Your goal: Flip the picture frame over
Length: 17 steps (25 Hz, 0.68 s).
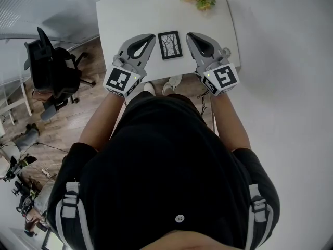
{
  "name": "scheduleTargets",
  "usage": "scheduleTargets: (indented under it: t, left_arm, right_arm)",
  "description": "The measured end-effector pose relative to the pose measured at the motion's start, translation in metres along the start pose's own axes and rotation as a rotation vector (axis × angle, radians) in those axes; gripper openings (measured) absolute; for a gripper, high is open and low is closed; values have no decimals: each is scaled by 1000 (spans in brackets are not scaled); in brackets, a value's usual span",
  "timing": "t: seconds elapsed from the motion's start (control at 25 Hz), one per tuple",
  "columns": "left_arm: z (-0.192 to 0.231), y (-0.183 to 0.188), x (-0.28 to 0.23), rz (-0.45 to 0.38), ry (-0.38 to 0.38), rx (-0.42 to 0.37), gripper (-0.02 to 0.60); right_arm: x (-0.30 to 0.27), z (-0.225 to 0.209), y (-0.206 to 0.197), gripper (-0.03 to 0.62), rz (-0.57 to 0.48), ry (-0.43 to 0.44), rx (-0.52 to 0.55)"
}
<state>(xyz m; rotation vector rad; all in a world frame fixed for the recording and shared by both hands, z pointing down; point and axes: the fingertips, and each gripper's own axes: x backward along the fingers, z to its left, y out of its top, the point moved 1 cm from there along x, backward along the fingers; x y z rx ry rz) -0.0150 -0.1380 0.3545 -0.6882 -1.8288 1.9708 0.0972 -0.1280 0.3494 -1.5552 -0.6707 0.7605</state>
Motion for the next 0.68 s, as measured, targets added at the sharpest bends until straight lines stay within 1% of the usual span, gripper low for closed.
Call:
scheduleTargets:
  t: [0.12, 0.2, 0.4, 0.56, 0.68]
  left_arm:
    - [0, -2, 0, 3, 1, 5, 8]
    - [0, -5, -1, 23, -2, 5, 7]
    - [2, -9, -2, 9, 6, 11, 7]
    - [5, -11, -1, 39, 19, 11, 8]
    - [8, -12, -1, 30, 23, 8, 8]
  right_arm:
    - [0, 0, -3, 9, 9, 0, -4]
    - [0, -2, -6, 9, 14, -4, -4]
    - [1, -5, -11, 9, 23, -11, -7]
    - [-2, -6, -13, 9, 27, -12, -7]
    - [-4, -7, -15, 9, 27, -13, -10]
